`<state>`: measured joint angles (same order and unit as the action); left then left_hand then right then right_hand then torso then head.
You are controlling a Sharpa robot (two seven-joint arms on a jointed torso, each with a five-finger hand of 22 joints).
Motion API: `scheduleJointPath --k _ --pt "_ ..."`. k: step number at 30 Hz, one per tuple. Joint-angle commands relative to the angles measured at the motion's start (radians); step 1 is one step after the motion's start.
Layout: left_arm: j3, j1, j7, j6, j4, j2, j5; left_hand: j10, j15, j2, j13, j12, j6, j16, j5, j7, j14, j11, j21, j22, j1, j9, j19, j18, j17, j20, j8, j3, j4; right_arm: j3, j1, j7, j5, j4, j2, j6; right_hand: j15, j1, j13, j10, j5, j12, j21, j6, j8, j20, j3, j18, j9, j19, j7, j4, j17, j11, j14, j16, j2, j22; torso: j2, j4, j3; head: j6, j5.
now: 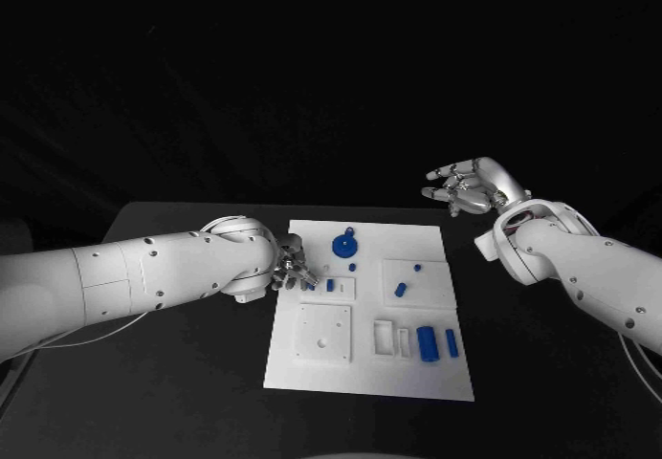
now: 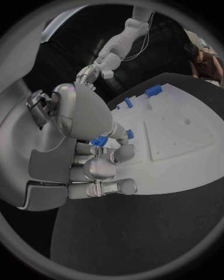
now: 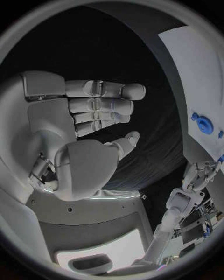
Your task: Assemble the parts on the task board
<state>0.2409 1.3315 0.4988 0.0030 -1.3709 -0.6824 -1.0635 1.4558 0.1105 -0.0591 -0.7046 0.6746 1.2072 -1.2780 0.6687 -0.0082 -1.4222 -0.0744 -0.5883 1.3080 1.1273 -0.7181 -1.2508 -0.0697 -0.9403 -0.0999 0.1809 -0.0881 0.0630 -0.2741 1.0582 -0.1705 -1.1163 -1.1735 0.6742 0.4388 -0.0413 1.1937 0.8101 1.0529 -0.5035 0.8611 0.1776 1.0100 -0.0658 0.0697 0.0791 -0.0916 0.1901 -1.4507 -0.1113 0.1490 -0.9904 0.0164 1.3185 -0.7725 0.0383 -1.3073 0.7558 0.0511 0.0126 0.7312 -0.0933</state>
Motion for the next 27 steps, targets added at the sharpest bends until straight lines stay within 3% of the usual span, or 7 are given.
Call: scheduleJointPath --k 1,27 --pt "0.0 -0.002 -0.012 0.014 0.002 0.004 -0.008 0.001 -0.001 0.0 -0.001 -0.005 0.004 0.003 0.005 0.0 -0.009 -0.003 -0.002 0.018 0.01 -0.001 -0.005 -0.007 0.0 0.001 -0.003 -0.154 0.152 0.0 -0.001 -0.007 -0.003 0.0 -0.001 -0.01 -0.008 -0.011 0.001 0.002 -0.003 0.003 0.003 0.007 0.003 -0.001 -0.001 -0.005 -0.001 -0.008 0.001 -0.004 0.0 -0.004 0.002 -0.003 0.002 -0.029 0.0 0.0006 -0.0001 0.001 0.001" --pt "0.0 -0.015 -0.015 0.017 0.016 0.019 -0.011 0.001 -0.001 0.0 -0.002 -0.006 0.005 0.004 0.001 0.001 -0.01 -0.003 -0.001 0.018 0.012 0.001 -0.005 -0.007 0.0 0.001 -0.006 -0.154 0.148 0.0 -0.001 -0.007 -0.002 0.0 -0.001 -0.011 -0.008 -0.011 0.002 0.003 -0.003 0.003 0.007 0.008 0.003 -0.001 0.002 -0.005 -0.002 -0.01 0.001 -0.005 -0.001 -0.004 0.003 -0.003 0.002 -0.029 0.0 0.0007 0.0 0.008 0.004"
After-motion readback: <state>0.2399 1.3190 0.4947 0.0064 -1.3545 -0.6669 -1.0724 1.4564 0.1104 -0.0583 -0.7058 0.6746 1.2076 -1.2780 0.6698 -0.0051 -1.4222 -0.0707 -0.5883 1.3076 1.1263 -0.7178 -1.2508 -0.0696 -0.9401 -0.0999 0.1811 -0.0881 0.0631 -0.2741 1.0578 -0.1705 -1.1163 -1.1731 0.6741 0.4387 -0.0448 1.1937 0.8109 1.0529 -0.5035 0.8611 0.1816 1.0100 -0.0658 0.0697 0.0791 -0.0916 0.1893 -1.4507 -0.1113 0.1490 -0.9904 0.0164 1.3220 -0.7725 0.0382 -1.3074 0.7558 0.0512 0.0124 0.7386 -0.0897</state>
